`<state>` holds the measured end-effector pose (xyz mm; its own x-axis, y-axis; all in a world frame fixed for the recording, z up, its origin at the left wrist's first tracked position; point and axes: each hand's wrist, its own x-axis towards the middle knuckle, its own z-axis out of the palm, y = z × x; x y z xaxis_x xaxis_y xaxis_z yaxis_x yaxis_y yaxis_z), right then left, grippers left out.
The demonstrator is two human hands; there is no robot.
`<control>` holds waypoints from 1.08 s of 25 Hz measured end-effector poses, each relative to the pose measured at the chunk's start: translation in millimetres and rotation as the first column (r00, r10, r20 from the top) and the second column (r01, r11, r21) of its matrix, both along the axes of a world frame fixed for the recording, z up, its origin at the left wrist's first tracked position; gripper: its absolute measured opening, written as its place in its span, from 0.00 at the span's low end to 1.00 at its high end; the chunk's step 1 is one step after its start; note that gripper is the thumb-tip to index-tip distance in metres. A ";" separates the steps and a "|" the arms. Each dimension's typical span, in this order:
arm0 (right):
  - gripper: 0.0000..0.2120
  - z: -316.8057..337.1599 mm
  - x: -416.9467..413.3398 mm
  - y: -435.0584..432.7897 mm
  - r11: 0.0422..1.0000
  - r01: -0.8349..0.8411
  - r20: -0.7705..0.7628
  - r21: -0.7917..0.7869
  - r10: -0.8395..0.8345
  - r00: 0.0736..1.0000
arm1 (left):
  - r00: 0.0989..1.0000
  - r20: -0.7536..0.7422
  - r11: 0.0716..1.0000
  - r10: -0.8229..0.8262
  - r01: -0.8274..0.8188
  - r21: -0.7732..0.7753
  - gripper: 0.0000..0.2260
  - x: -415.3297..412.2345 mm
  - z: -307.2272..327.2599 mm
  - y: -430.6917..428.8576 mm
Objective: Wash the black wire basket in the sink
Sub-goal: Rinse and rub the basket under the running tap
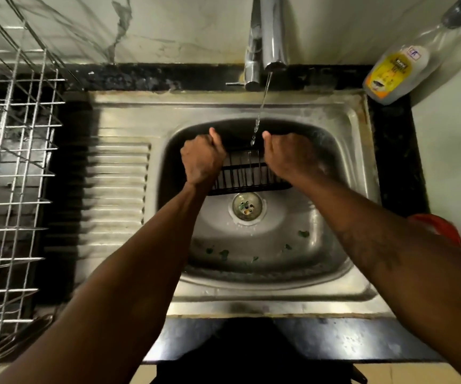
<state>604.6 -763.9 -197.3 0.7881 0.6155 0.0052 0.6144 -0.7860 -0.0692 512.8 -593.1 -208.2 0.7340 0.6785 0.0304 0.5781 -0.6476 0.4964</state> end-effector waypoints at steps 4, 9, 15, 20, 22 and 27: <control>0.29 -5.1 -48.0 85.2 0.999 0.043 -0.094 0.007 -0.042 0.995 | 0.996 0.040 0.995 0.074 -0.071 -0.076 0.26 7.6 -3.7 -3.1; 0.35 0.1 12.2 16.1 0.990 -0.087 -0.196 -0.109 0.065 0.978 | 0.997 0.075 0.994 0.031 -0.023 -0.107 0.25 8.0 -3.3 2.0; 0.34 -10.4 -26.2 62.7 0.984 0.152 -0.094 -0.098 -0.161 0.982 | 0.998 0.051 0.994 0.047 -0.042 -0.104 0.25 13.8 -3.5 -4.0; 0.29 -1.8 -5.2 29.7 0.987 -0.135 -0.187 -0.092 0.116 0.976 | 0.999 0.023 0.995 0.026 -0.024 -0.097 0.24 14.3 -7.4 -1.9; 0.32 2.5 13.9 2.6 0.981 0.117 -0.156 -0.151 -0.141 0.978 | 0.999 0.031 0.993 0.021 -0.017 -0.117 0.23 15.0 -5.4 -4.3; 0.28 -5.8 -35.9 81.4 0.994 0.075 -0.095 -0.075 -0.082 0.992 | 0.991 0.063 0.963 0.120 -0.100 -0.251 0.25 18.1 -6.7 -5.4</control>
<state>568.7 -682.6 -203.1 0.8284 0.5479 -0.1163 0.5438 -0.8365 -0.0679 530.9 -598.5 -214.8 0.6563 0.7486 -0.0944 0.5928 -0.4341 0.6784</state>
